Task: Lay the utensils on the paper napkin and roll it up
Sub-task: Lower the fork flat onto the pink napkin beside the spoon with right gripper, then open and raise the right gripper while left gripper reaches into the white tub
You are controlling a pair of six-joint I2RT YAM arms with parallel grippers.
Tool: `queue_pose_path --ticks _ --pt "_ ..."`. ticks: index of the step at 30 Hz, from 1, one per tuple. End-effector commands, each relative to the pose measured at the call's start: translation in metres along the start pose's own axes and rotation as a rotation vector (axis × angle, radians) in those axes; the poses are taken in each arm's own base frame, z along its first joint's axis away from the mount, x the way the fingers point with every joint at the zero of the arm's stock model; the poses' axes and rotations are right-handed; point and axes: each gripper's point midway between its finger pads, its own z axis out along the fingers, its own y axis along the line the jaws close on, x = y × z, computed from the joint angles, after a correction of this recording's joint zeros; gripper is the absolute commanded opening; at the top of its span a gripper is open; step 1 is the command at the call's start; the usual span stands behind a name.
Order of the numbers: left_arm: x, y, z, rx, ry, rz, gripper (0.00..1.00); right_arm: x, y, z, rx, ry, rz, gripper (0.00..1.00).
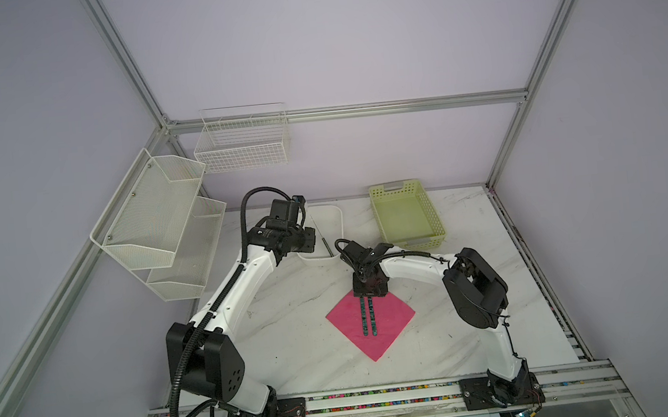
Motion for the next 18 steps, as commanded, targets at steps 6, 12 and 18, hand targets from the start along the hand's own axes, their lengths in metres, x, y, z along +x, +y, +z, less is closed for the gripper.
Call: queue_pose_path --ticks 6,12,18 --pt "-0.002 0.003 0.003 -0.002 -0.002 -0.014 0.34 -0.001 -0.009 -0.002 0.015 -0.011 0.026 0.53" --pt "-0.001 0.005 0.006 -0.010 0.004 -0.016 0.34 -0.009 -0.005 -0.016 -0.009 -0.046 0.035 0.61" --pt "0.005 0.008 0.018 -0.020 0.034 -0.024 0.34 -0.023 0.001 -0.044 -0.068 -0.096 0.042 0.61"
